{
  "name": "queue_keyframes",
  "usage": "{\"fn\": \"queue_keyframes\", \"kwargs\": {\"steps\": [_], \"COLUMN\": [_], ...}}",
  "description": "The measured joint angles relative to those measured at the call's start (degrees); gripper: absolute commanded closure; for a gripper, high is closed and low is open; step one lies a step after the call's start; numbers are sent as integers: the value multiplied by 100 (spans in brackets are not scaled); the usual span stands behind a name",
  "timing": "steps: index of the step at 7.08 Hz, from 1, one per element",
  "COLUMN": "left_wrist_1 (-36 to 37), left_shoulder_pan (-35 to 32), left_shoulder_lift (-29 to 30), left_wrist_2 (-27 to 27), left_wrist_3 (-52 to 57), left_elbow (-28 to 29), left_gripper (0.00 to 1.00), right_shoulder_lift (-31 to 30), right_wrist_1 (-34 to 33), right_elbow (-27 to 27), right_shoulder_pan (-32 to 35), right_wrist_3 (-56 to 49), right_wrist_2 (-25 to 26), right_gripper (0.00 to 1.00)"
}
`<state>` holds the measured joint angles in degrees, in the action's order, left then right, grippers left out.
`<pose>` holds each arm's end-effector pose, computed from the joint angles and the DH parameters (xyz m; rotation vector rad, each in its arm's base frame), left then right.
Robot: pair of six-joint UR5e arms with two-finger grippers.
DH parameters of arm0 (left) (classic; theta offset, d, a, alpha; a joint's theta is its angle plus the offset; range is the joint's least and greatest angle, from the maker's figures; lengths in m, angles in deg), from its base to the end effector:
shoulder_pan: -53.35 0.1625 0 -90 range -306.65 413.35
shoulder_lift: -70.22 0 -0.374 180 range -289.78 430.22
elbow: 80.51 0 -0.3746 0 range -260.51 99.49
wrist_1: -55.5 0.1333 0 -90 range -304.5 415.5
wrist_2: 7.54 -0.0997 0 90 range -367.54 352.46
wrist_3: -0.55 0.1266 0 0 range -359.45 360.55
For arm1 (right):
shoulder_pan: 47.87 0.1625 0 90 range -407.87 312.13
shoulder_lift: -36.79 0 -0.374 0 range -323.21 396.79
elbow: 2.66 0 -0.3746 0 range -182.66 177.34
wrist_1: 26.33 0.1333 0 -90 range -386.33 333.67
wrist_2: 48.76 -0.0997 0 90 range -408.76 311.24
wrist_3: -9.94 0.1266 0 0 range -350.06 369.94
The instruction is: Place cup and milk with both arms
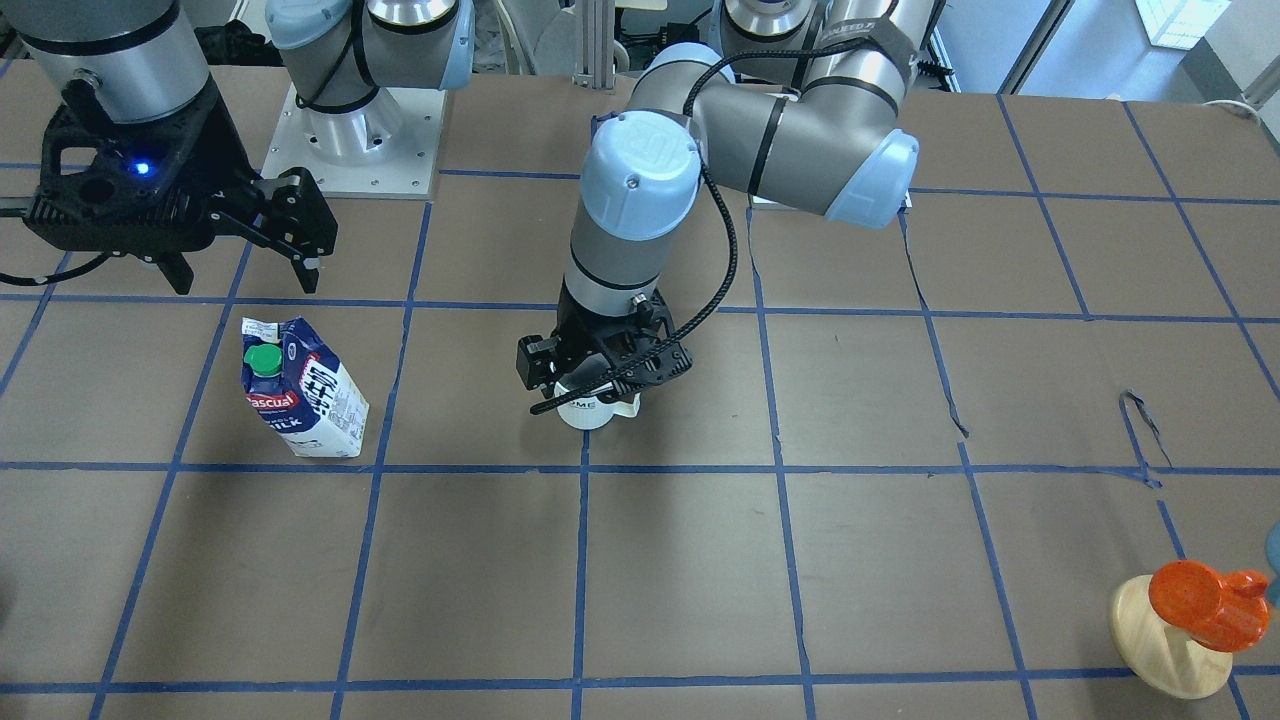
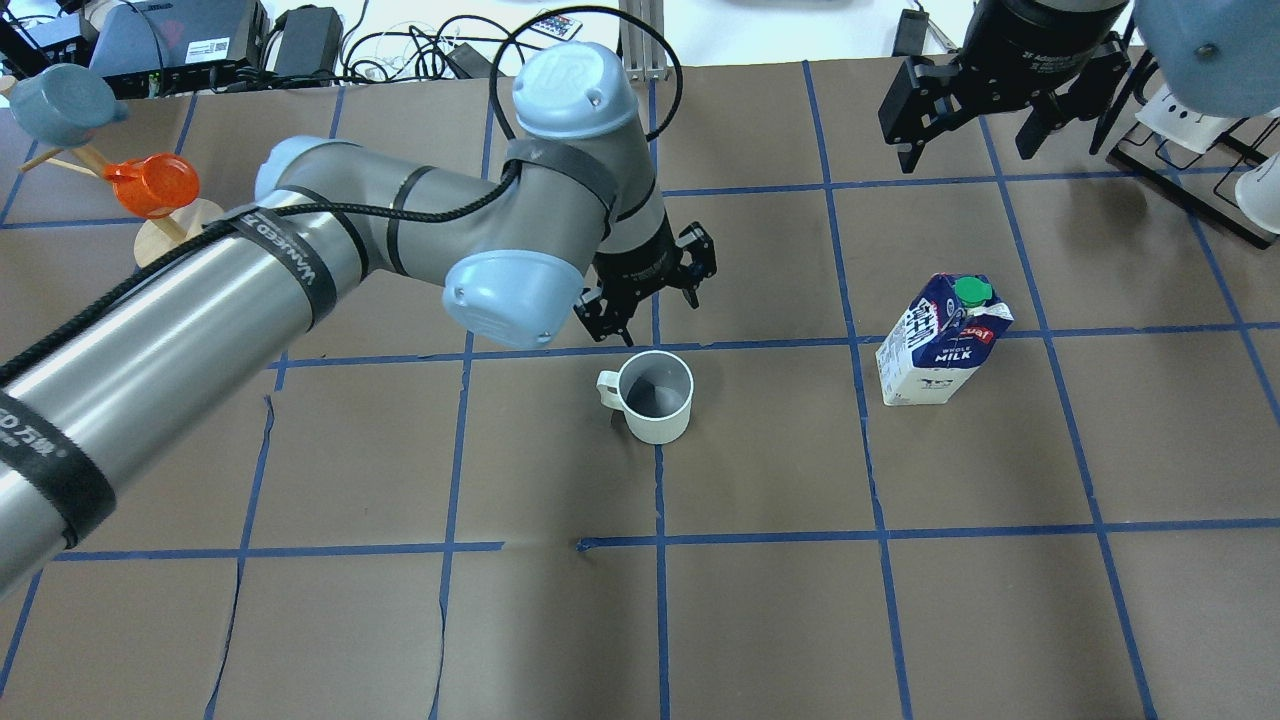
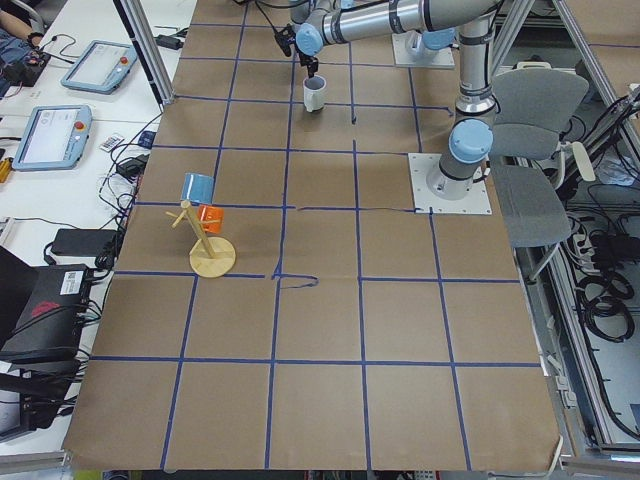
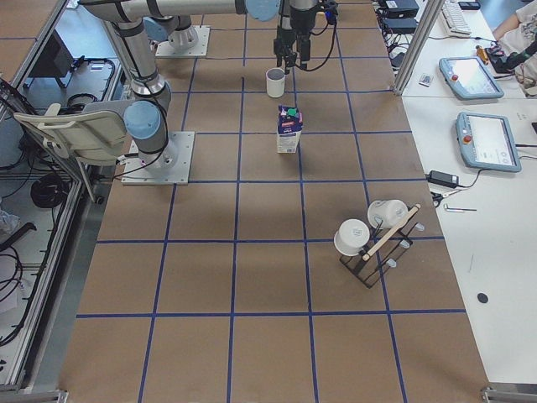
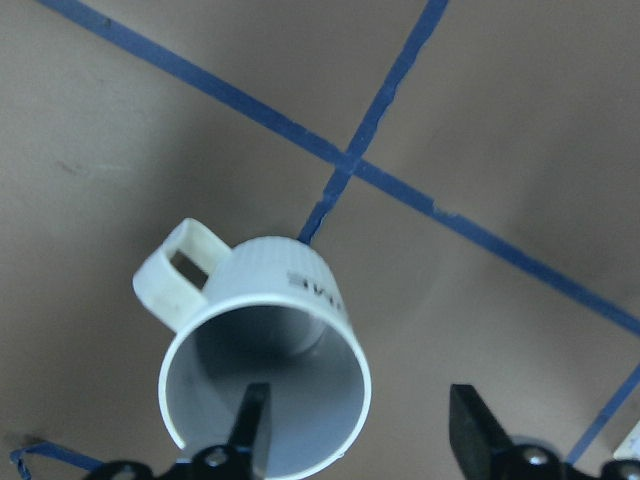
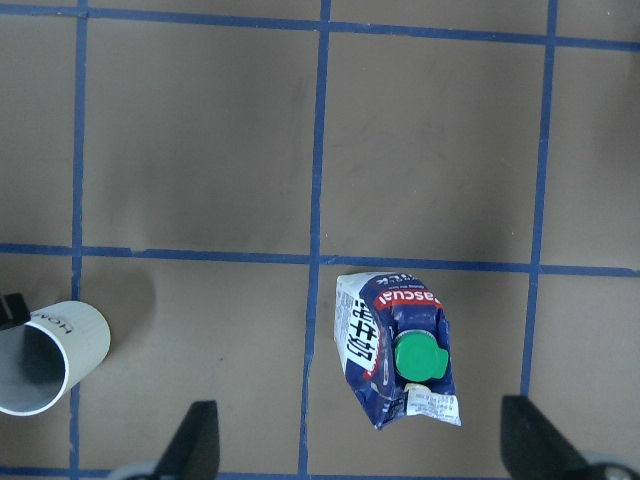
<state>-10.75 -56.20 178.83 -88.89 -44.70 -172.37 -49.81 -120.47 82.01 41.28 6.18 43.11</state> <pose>-0.3366 -0.4928 0.2667 0.6572 -2.9099 -0.0488 0.1216 -0.5109 0.4332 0.0760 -3.0996 0.1622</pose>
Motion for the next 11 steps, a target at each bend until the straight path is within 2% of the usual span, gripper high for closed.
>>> {"fn": "queue_keyframes", "kwargs": {"steps": [1,3,5,7,8,9,10,11], "left_wrist_1": [-367,-1425,-2209,-2505,-2534,-2540,-2542,-2542], "left_shoulder_pan": [293,949,1209,1300,1311,1318,1321,1325], "left_shoulder_lift": [-185,-686,-1199,-1369,-1396,-1412,-1420,-1434], "left_wrist_2": [-18,-41,-244,-486,-523,-543,-552,-555], "left_wrist_3": [903,2746,3588,3830,3849,3855,3853,3845], "left_elbow": [262,776,936,927,925,925,926,930], "left_gripper": [0,0,0,0,0,0,0,0], "right_shoulder_lift": [86,220,211,211,205,201,198,194], "right_wrist_1": [-285,-966,-1429,-1700,-1802,-2000,-2196,-2277], "right_elbow": [167,878,1679,2216,2425,2568,2627,2637], "right_shoulder_pan": [-125,-532,-644,-652,-653,-653,-656,-659], "right_wrist_3": [28,86,319,390,383,368,283,115], "right_wrist_2": [-46,-313,-318,-307,-245,-120,-41,-24], "right_gripper": [0,0,0,2,52,82,92,96]}}
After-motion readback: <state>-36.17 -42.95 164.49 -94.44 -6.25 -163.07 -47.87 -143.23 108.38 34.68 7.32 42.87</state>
